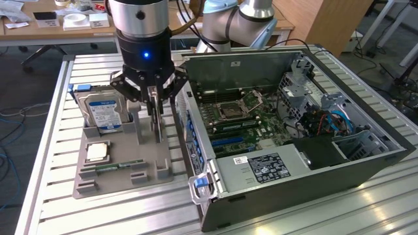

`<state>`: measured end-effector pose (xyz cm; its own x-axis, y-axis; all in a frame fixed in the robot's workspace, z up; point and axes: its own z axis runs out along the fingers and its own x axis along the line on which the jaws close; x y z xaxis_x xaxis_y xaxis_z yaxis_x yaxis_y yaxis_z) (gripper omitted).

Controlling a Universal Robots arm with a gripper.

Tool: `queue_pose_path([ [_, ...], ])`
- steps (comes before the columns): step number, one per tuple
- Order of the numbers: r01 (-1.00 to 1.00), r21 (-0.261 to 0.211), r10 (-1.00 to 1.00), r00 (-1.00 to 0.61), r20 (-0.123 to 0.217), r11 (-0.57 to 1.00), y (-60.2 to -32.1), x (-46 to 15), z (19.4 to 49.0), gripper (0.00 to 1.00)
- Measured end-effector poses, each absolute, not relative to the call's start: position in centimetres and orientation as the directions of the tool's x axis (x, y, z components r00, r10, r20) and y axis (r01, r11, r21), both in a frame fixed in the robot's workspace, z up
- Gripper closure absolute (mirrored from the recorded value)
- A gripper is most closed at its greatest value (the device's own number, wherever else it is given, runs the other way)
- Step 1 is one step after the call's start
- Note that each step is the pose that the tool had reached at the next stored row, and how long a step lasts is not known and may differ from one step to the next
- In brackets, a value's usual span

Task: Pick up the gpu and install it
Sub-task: 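Pick up the gpu and move the gpu toward the slot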

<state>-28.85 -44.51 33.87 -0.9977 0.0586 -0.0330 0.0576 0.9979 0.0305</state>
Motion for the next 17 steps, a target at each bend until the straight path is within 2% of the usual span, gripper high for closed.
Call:
queue_pose_path([
  [17,0.058,0.03,0.059,-0.998,-0.033,0.998,-44.5,-28.9,35.7,0.73],
])
